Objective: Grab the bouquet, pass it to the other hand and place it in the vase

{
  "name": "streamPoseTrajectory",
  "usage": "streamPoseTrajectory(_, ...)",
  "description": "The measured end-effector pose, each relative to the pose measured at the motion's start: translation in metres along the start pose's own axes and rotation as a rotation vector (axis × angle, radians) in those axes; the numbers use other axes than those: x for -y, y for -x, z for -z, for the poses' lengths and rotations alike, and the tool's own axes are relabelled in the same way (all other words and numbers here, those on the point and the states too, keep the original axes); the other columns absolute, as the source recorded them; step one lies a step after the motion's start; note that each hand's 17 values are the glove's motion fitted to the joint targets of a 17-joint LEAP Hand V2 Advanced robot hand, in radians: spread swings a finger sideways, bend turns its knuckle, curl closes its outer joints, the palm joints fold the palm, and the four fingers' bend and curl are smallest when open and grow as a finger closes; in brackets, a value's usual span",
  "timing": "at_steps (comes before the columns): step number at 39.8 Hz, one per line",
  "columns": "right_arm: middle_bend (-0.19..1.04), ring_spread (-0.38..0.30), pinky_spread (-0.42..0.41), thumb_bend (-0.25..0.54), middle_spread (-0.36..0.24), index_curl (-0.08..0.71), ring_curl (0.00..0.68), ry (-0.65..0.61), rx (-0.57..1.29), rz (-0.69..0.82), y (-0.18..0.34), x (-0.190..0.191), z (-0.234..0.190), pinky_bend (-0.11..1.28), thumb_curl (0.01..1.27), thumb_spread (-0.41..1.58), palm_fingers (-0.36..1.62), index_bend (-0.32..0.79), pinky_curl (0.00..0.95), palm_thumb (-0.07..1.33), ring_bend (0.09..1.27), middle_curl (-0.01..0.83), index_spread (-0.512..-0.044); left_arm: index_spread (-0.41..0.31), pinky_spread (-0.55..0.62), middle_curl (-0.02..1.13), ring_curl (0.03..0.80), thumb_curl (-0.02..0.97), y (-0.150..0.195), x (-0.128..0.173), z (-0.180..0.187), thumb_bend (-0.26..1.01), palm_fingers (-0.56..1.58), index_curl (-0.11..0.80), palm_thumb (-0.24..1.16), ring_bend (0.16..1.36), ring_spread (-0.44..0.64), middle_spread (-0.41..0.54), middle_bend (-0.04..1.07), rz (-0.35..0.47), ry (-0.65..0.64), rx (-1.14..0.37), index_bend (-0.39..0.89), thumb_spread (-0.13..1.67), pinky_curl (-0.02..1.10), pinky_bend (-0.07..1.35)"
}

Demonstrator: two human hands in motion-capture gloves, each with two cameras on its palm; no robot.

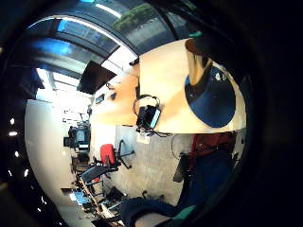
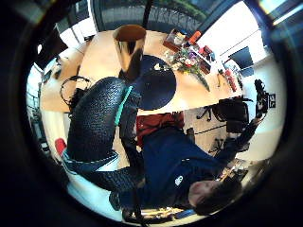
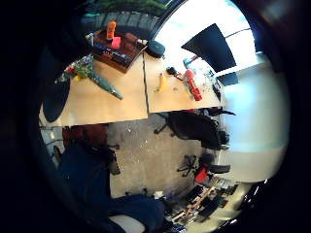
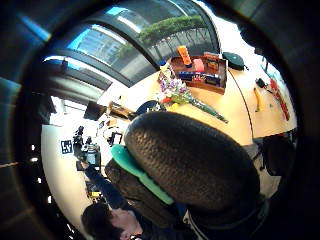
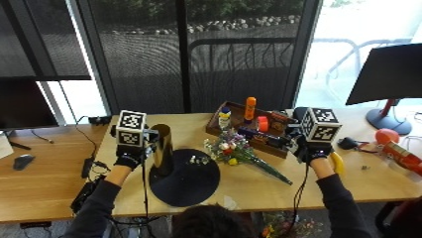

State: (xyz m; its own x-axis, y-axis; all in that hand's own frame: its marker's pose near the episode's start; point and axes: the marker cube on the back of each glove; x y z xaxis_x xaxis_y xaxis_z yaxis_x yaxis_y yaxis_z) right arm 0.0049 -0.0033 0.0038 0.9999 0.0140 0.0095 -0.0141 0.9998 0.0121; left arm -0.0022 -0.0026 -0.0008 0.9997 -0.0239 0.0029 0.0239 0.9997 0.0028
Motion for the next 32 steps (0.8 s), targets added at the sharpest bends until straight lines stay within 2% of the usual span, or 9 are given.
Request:
streamPoseTrajectory(1,0.28,-0.049,0.033,0.058,-0.073,0.014,0.09,-0.003,0.003,-0.003,-0.001,0.0,-0.001,0.32,0.03,0.41,0.49,0.08,0.07,0.1,0.44,0.077,-0.18,-0.001,0.09,0.07,0.091,0.049,0.001,0.001,0.0,0.13,0.5,0.011,0.21,0.45,0.06,0.031,0.27,0.004,-0.002,0.0,0.05,0.45,0.09,0.39)
streamPoseTrajectory(5,0.31,-0.065,0.047,0.053,-0.085,0.059,0.169,-0.013,0.023,-0.021,-0.011,-0.006,-0.003,0.35,0.05,0.66,0.42,0.08,0.147,0.12,0.48,0.136,-0.257,-0.001,0.12,0.15,0.173,0.082,0.005,0.006,0.005,0.14,0.44,0.034,0.24,0.51,0.09,0.051,0.28,0.024,-0.015,-0.008,0.07,0.71,0.17,0.43)
streamPoseTrajectory(11,0.34,-0.075,0.059,0.033,-0.101,0.083,0.216,-0.01,0.031,-0.057,-0.023,-0.01,-0.002,0.37,0.08,0.88,0.38,0.09,0.198,0.12,0.51,0.195,-0.317,-0.002,0.15,0.22,0.223,0.123,0.003,0.006,0.009,0.12,0.4,0.063,0.25,0.55,0.11,0.06,0.29,0.007,-0.021,-0.037,0.09,0.94,0.22,0.46)
streamPoseTrajectory(14,0.34,-0.078,0.062,0.021,-0.106,0.091,0.229,-0.018,0.042,-0.065,-0.028,-0.002,-0.009,0.37,0.1,0.95,0.37,0.09,0.215,0.13,0.52,0.216,-0.332,-0.002,0.16,0.24,0.236,0.141,0.0,0.007,0.005,0.11,0.39,0.076,0.25,0.56,0.12,0.061,0.3,-0.002,-0.021,-0.036,0.1,1.01,0.24,0.46)
streamPoseTrajectory(16,0.34,-0.079,0.064,0.013,-0.133,0.098,0.236,-0.02,0.045,-0.069,-0.031,0.005,-0.014,0.38,0.11,0.99,0.37,0.1,0.227,0.13,0.52,0.228,-0.339,-0.002,0.17,0.25,0.243,0.152,-0.002,0.007,0.002,0.1,0.38,0.085,0.26,0.57,0.12,0.062,0.3,-0.003,-0.017,-0.04,0.1,1.05,0.25,0.47)
streamPoseTrajectory(20,0.34,-0.081,0.066,-0.003,-0.146,0.108,0.249,-0.004,0.026,-0.057,-0.024,0.0,-0.01,0.38,0.12,1.04,0.36,0.1,0.244,0.13,0.53,0.248,-0.349,-0.002,0.17,0.27,0.255,0.171,-0.008,0.005,-0.003,0.08,0.37,0.1,0.26,0.58,0.13,0.063,0.3,-0.006,-0.006,-0.054,0.1,1.1,0.26,0.47)
streamPoseTrajectory(23,0.34,-0.082,0.067,-0.011,-0.118,0.115,0.257,0.01,0.011,-0.033,-0.018,-0.006,-0.007,0.38,0.14,1.06,0.36,0.1,0.255,0.13,0.54,0.263,-0.353,-0.002,0.17,0.28,0.262,0.184,-0.017,0.001,-0.004,0.07,0.36,0.11,0.26,0.58,0.13,0.064,0.3,-0.029,-0.004,-0.07,0.1,1.12,0.27,0.47)
streamPoseTrajectory(30,0.34,-0.083,0.075,-0.021,-0.108,0.116,0.274,0.007,0.034,-0.018,-0.014,0.002,-0.019,0.42,0.16,1.08,0.34,0.08,0.285,0.12,0.55,0.289,-0.358,-0.002,0.18,0.31,0.277,0.212,-0.045,-0.004,-0.021,0.04,0.34,0.132,0.27,0.59,0.13,0.073,0.29,-0.108,0.039,-0.106,0.11,1.16,0.3,0.48)
streamPoseTrajectory(32,0.31,-0.083,0.076,-0.021,-0.096,0.119,0.281,-0.005,0.023,-0.016,-0.014,0.007,-0.022,0.43,0.17,1.08,0.33,0.09,0.296,0.12,0.56,0.288,-0.359,0.005,0.2,0.31,0.277,0.216,-0.051,-0.003,-0.025,0.02,0.29,0.146,0.27,0.58,0.16,0.102,0.26,-0.124,0.032,-0.122,0.13,1.16,0.3,0.48)
